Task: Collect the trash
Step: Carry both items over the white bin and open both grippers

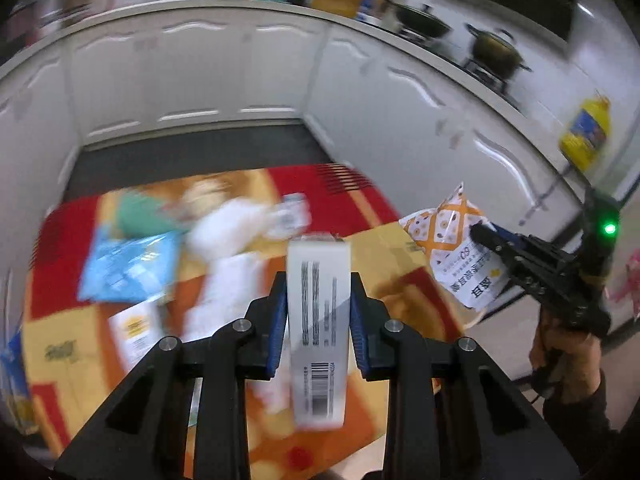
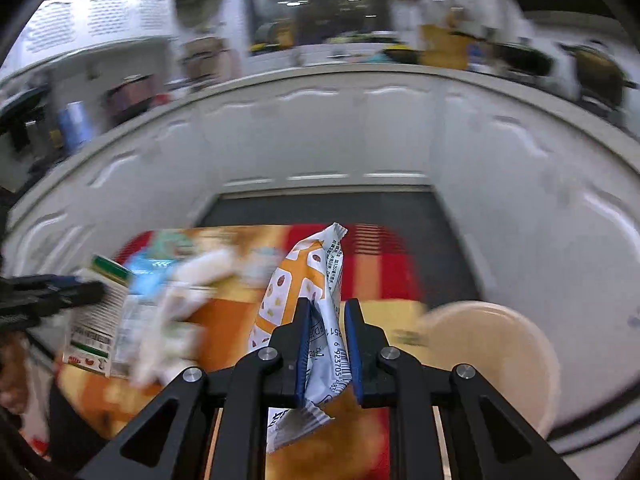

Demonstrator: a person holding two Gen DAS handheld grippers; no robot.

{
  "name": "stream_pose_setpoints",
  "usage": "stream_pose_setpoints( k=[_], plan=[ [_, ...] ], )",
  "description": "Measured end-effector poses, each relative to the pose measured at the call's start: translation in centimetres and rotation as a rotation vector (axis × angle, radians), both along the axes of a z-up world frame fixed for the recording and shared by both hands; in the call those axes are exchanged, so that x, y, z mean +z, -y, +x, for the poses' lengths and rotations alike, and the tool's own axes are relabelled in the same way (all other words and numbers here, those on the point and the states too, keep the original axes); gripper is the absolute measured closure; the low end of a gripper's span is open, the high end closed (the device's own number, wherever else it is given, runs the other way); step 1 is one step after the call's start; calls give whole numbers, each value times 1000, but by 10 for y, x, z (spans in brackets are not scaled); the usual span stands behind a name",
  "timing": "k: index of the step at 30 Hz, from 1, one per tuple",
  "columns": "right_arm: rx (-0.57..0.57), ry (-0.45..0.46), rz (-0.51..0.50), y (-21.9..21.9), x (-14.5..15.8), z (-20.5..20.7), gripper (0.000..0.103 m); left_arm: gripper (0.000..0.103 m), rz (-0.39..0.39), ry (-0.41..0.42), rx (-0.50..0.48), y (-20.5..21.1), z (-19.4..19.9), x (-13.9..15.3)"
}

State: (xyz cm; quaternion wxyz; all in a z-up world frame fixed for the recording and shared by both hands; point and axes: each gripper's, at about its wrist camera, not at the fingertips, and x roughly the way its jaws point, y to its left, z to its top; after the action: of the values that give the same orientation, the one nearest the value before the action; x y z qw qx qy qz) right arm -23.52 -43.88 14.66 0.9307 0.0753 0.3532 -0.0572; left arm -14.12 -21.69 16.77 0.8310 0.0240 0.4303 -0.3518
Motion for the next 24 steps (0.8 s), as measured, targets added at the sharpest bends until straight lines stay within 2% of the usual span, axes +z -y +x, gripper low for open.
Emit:
stream_pose_setpoints(
  k=[5,12,19,24],
  plan=[
    [-167,-49,-34,67,-20,-26,87,77,6,-27,-107,81,-6,-4],
    [-284,-118,-43,126,-59,-44,87,77,18,-69,-181,171,-2,-20],
    [-337,-159,3,161,-99,-44,87,77,48,-98,-202,228,4,-48],
    [-357,-187,15,173,-122,-50,87,77,37,-122,-194,255,8,-65]
  ],
)
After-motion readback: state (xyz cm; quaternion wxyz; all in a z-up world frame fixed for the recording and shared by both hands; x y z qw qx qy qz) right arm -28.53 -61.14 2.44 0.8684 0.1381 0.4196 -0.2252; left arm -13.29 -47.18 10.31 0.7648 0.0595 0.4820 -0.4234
